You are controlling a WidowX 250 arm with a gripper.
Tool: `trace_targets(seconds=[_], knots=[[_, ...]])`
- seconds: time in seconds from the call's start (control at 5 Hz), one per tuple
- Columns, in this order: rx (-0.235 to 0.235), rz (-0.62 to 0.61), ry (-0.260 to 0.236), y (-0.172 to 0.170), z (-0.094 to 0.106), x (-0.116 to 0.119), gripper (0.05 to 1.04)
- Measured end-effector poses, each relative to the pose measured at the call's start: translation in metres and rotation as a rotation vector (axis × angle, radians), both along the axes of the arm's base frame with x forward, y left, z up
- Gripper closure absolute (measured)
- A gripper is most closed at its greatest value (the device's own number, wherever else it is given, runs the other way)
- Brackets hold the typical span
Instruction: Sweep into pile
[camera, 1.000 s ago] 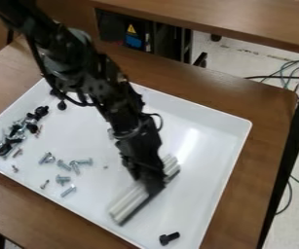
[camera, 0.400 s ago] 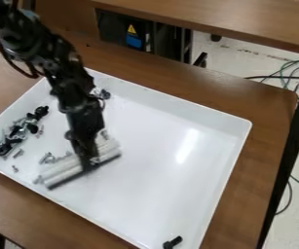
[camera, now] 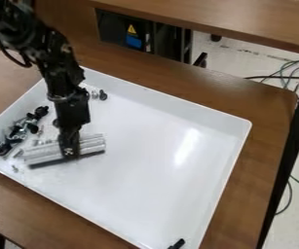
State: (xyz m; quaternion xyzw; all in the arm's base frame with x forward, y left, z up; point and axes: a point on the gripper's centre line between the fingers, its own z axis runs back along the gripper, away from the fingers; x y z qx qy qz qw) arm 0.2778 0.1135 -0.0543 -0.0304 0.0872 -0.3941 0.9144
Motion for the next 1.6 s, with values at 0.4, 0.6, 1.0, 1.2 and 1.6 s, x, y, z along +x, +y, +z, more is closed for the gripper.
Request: trace_targets(seconds=[0.4,0.6,1.0,1.2,1.6], knots=[[-0.005,-0.097,-0.039,0.034,0.004,0.022,0.736],[-0.039,-0.073,-0.080,0.042,0.007,0.042,0.736],[-0.084,-0.119,-0.177,0.036,0.019,0.086,0.736],[-0.106,-0.138,-0.194,0.027,0.026,0.100,0.736],[0.000,0.124,-0.213,0.019,0.074,0.070,0.736]])
